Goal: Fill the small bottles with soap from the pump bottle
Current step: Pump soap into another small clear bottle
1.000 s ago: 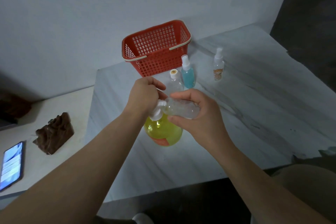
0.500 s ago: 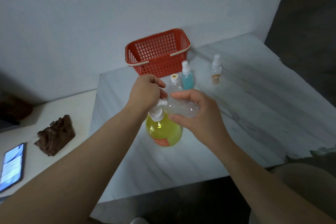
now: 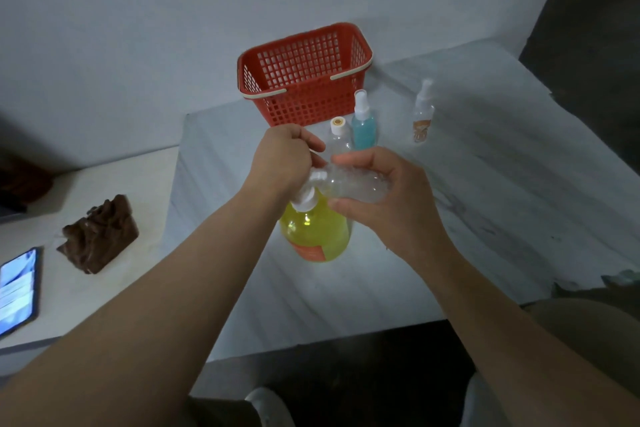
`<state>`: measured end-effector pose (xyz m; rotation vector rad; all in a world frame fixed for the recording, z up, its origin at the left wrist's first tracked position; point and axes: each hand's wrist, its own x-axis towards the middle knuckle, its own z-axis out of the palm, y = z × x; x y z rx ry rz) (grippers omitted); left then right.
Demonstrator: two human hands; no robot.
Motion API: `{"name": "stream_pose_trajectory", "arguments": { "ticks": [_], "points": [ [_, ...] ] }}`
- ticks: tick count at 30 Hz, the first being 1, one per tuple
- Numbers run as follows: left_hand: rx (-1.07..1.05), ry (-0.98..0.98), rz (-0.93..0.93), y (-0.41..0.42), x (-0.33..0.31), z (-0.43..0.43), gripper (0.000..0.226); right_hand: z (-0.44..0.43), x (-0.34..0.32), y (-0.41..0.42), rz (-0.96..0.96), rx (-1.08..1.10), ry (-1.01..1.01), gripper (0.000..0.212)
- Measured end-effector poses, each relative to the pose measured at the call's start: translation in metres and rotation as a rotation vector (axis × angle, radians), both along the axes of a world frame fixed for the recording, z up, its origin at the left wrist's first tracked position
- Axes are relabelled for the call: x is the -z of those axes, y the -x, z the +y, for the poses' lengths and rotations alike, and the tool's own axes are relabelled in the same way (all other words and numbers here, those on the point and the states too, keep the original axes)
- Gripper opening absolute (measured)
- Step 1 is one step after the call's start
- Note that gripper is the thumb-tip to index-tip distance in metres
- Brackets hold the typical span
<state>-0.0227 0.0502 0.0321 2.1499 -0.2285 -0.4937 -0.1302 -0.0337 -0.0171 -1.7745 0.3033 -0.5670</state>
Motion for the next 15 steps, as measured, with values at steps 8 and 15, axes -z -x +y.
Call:
{"name": "stream_pose_trajectory", "arguments": {
  "ticks": [8, 15],
  "points": [
    [-0.053, 0.026, 0.012, -0.0039, 0.0097, -0.0014, 0.036, 0.0013, 0.0059, -0.0018, 0.005, 0.011, -0.004, 0.051],
    [-0.068, 0.045, 0.005, -0.0024, 0.008, -0.0011, 0.034, 0.004, 0.003, 0.0004, -0.004, 0.015, -0.007, 0.049]
  ]
}}
